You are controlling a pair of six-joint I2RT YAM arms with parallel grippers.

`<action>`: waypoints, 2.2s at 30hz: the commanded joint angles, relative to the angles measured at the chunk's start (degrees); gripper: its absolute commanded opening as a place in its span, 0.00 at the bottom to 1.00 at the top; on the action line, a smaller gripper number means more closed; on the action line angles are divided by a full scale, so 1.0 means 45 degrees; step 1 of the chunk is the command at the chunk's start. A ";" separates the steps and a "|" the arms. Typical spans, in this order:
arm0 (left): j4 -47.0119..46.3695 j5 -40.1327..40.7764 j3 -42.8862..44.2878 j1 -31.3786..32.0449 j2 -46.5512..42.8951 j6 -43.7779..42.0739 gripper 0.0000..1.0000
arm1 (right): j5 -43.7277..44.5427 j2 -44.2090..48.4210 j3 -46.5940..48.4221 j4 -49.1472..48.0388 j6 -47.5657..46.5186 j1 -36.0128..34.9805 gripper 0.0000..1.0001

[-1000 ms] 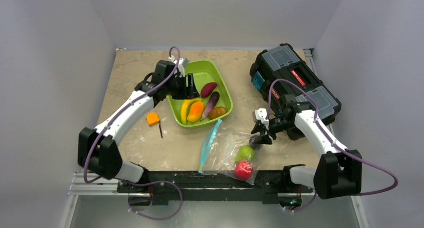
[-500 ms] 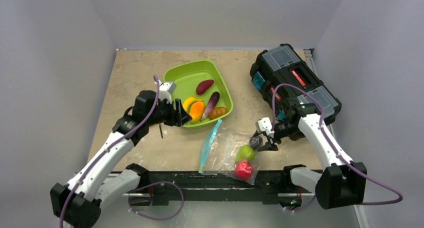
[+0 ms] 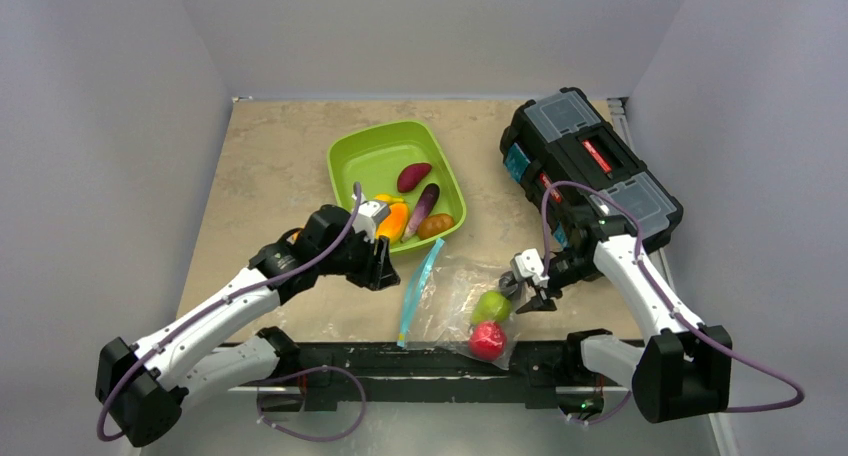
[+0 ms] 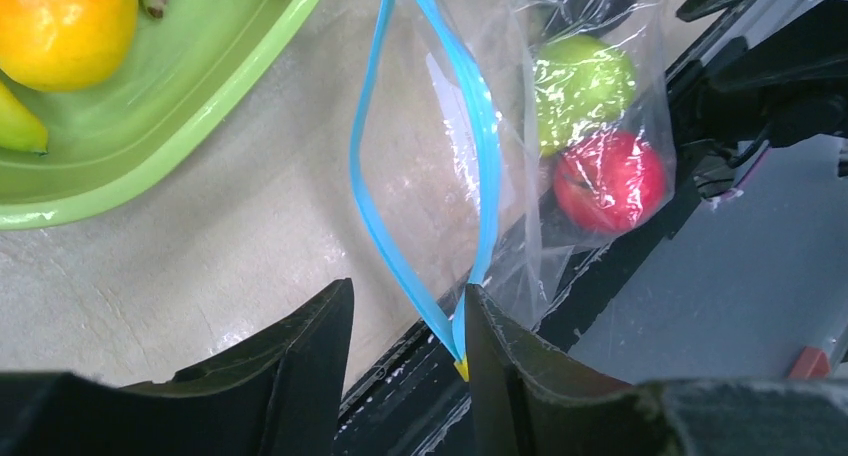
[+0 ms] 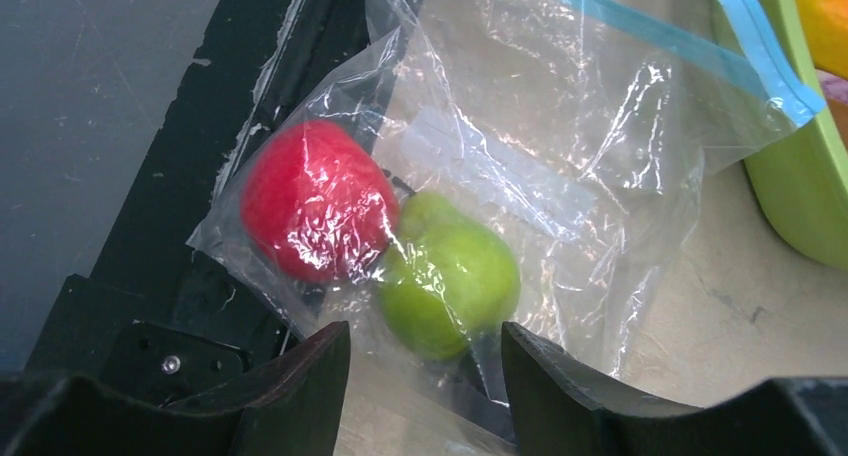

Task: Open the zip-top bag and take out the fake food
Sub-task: Place the fake vegetable in the bin, then pick up the fake fruit from the zipper food storage bag.

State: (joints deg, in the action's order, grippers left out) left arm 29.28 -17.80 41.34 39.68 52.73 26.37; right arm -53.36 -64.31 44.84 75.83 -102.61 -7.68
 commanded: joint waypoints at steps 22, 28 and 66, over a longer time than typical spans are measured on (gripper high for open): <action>-0.3645 -0.0538 -0.0165 0.2362 0.4180 -0.0307 0.41 | 0.2084 0.0341 -0.1513 -0.3780 0.2640 -0.2036 0.32; -0.5604 -0.1216 -0.0764 0.2541 0.4693 0.0475 0.41 | 0.2069 0.0177 -0.1585 -0.4786 0.3419 -0.2149 0.33; -1.0299 0.0849 -0.0829 0.4903 0.7445 0.0137 0.55 | 0.0746 -0.1060 -0.1207 -0.7379 0.7138 -0.2297 0.27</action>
State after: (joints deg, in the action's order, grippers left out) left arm -11.29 -15.31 37.47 60.75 84.55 25.98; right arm -47.31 -69.10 37.91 44.66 -73.14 -17.63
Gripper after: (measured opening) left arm 0.549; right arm 0.270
